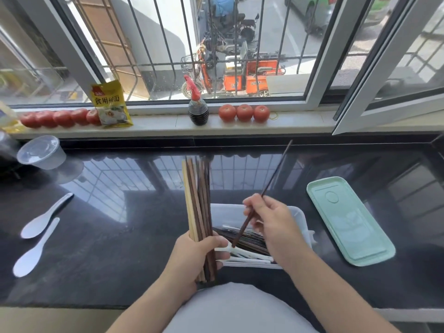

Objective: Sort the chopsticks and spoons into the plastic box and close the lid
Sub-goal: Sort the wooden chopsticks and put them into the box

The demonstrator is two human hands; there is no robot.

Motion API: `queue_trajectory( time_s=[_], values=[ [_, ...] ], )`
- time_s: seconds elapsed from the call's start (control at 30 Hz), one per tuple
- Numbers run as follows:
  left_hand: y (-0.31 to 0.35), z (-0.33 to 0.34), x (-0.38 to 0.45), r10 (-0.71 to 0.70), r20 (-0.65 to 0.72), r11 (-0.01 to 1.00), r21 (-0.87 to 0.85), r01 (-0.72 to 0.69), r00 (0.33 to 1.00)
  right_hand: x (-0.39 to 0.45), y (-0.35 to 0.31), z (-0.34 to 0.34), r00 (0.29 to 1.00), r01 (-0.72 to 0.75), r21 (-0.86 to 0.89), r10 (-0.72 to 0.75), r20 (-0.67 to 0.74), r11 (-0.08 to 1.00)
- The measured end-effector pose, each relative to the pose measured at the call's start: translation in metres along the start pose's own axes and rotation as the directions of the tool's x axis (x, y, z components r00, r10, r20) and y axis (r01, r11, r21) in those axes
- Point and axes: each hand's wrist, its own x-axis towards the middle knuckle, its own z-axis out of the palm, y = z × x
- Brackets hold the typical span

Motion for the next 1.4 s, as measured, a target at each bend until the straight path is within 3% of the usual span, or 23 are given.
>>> queue_trajectory(
  time_s=[0.03,0.07,0.1,0.17,0.2,0.23,0.3,0.37,0.57,0.67,0.7,0.77,0.83,0.87,0.9,0.97,1.1,1.17,1.23,1.27,1.3,1.33,1.4],
  values=[
    [-0.002,-0.004,0.003,-0.016,-0.045,0.999,-0.039,0.014,0.999,0.003,-0.009,-0.012,0.991,0.129,-0.105,-0.133,-0.03,0.986],
    [-0.004,-0.009,0.005,-0.024,-0.086,0.997,-0.081,0.017,0.996,0.008,-0.014,-0.026,0.964,0.255,-0.328,-0.267,0.01,0.91],
    [-0.005,-0.013,0.008,-0.026,-0.124,0.993,-0.114,0.012,0.992,0.014,-0.013,-0.038,0.937,0.333,-0.592,-0.324,0.126,0.734],
    [-0.005,-0.017,0.011,-0.018,-0.173,0.989,-0.146,-0.007,0.985,0.028,-0.002,-0.051,0.943,0.332,-0.915,-0.091,0.319,0.231],
    [-0.006,-0.018,0.011,-0.01,-0.181,0.988,-0.152,-0.017,0.983,0.034,0.007,-0.053,0.94,0.334,-0.942,0.064,0.336,0.032],
    [-0.006,-0.018,0.011,-0.001,-0.182,0.988,-0.151,-0.027,0.983,0.038,0.016,-0.052,0.924,0.354,-0.931,0.185,0.334,-0.086],
    [-0.007,-0.015,0.009,0.018,-0.182,0.991,-0.125,-0.041,0.983,0.044,0.034,-0.046,0.891,0.408,-0.89,0.302,0.34,-0.201],
    [-0.009,-0.013,0.005,0.029,-0.169,0.994,-0.102,-0.047,0.985,0.051,0.048,-0.041,0.884,0.429,-0.864,0.321,0.341,-0.265],
    [-0.006,-0.014,-0.002,0.031,-0.136,0.991,-0.125,-0.048,0.99,0.065,0.069,-0.028,0.911,0.384,-0.873,0.279,0.305,-0.3],
    [-0.003,-0.015,-0.003,0.002,-0.097,0.99,-0.139,-0.015,0.995,0.062,0.068,-0.03,0.935,0.322,-0.923,0.226,0.274,-0.21],
    [-0.002,-0.015,-0.004,-0.008,-0.085,0.992,-0.128,-0.003,0.996,0.059,0.065,-0.03,0.949,0.275,-0.954,0.191,0.249,-0.12],
    [-0.001,-0.014,-0.005,-0.023,-0.061,0.995,-0.102,0.017,0.998,0.046,0.053,-0.023,0.978,0.14,-0.961,0.12,0.172,0.237],
    [-0.001,-0.01,-0.007,-0.019,-0.025,0.996,-0.087,0.017,1.0,0.023,0.037,-0.007,0.978,0.046,-0.734,0.12,0.173,0.678],
    [0.0,-0.008,-0.007,-0.01,-0.001,0.997,-0.078,0.01,1.0,0.01,0.03,0.003,0.967,0.015,-0.563,0.132,0.22,0.826],
    [0.001,-0.006,-0.008,0.004,0.029,0.998,-0.056,-0.002,1.0,-0.001,0.024,0.013,0.956,-0.008,-0.42,0.13,0.263,0.908],
    [0.002,-0.001,-0.009,0.031,0.099,0.999,0.011,-0.032,0.995,-0.017,0.02,0.026,0.957,-0.008,-0.285,0.09,0.277,0.959],
    [0.001,0.0,-0.008,0.029,0.109,0.999,0.038,-0.034,0.994,-0.017,0.019,0.026,0.979,-0.047,-0.249,0.093,0.179,0.967],
    [0.001,-0.003,-0.007,0.02,0.057,1.0,0.005,-0.02,0.998,-0.011,0.012,0.017,0.992,-0.076,-0.103,0.086,0.094,0.992],
    [-0.001,-0.007,-0.005,0.016,-0.016,1.0,-0.02,-0.016,1.0,-0.002,0.003,0.001,0.995,0.084,-0.114,-0.089,-0.039,0.99],
    [-0.002,-0.01,-0.004,0.016,-0.054,0.999,-0.033,-0.018,0.998,0.004,-0.002,-0.01,0.968,0.216,-0.26,-0.242,-0.07,0.941],
    [-0.002,-0.012,-0.003,0.018,-0.089,0.999,-0.049,-0.022,0.996,0.011,-0.004,-0.024,0.919,0.339,-0.474,-0.394,-0.017,0.813],
    [-0.003,-0.014,-0.002,0.021,-0.121,0.997,-0.071,-0.03,0.992,0.019,-0.004,-0.037,0.883,0.41,-0.683,-0.451,0.132,0.604],
    [-0.004,-0.018,0.001,0.028,-0.172,0.992,-0.116,-0.048,0.985,0.031,0.001,-0.055,0.921,0.377,-0.907,-0.179,0.346,0.188]
  ],
)
